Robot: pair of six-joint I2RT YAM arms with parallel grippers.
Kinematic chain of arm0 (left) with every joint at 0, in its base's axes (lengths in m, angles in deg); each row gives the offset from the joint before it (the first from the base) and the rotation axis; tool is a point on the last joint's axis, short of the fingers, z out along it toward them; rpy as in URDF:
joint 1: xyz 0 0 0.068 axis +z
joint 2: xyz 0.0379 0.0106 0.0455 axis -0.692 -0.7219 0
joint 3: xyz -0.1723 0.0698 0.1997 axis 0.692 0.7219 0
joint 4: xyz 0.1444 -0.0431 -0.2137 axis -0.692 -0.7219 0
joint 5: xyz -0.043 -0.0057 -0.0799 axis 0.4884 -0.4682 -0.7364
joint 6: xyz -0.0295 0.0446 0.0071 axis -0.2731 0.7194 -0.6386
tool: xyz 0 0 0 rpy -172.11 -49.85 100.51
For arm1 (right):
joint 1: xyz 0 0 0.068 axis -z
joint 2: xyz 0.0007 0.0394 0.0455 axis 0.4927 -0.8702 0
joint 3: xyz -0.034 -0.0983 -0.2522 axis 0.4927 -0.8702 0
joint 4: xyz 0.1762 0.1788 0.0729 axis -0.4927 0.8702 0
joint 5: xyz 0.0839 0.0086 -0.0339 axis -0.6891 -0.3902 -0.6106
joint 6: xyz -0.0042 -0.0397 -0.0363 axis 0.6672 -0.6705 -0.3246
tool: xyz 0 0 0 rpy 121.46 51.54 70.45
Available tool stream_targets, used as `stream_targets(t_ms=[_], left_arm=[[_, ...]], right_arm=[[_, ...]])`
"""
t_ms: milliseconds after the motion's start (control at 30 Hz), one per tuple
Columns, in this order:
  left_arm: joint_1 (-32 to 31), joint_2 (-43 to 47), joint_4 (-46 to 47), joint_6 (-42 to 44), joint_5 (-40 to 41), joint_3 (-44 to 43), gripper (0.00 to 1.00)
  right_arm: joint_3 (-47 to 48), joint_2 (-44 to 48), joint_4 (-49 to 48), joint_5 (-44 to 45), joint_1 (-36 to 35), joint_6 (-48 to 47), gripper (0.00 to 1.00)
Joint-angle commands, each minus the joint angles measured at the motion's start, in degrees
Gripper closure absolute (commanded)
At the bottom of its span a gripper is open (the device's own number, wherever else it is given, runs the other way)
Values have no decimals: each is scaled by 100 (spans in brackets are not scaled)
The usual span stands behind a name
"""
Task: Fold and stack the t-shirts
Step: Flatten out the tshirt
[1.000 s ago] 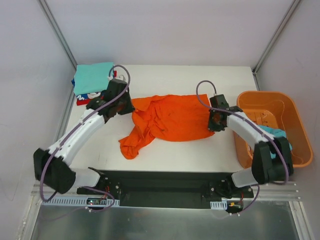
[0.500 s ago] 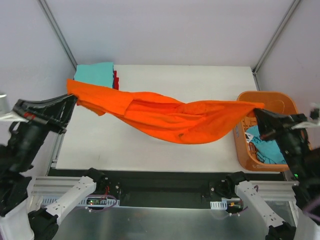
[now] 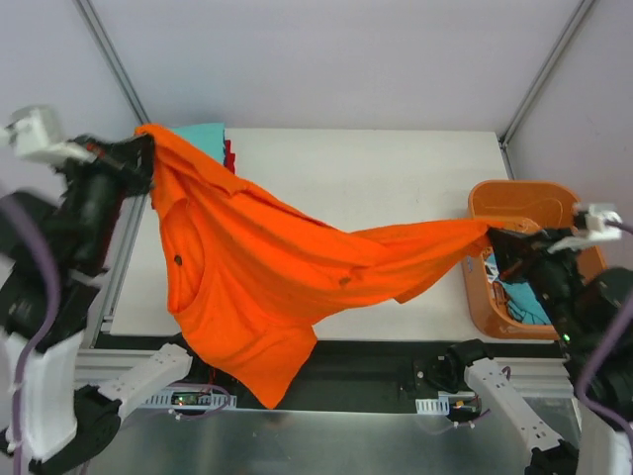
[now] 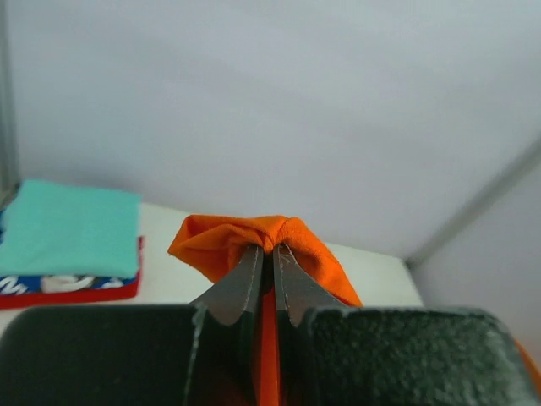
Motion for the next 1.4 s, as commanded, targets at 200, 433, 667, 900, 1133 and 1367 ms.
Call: stream_targets(t_ms=[200, 433, 667, 900, 1133, 1367], left_arm=[[1501, -4933, -83, -317, 564, -693, 62], [1414, -6423, -514, -404, -475, -1770, 1], [1265, -4809, -505, -746, -263, 64, 1], [835, -2593, -496, -2046, -1185, 3620, 1], [-308, -1272, -487, -3232, -2100, 5611, 1], [-651, -1551, -32, -3604, -1740, 6290, 7]], right_arm=[[-1887, -2858, -452, 1143, 132, 820, 87], [-1035, -4777, -480, 438, 150, 670, 3], [-1737, -4206, -753, -28, 124, 670, 3], [-2678, -3468, -920, 6, 115, 898, 3], [-3346, -2809, -982, 191, 132, 1092, 3], [-3628, -2535, -1087, 174, 141, 1057, 3]])
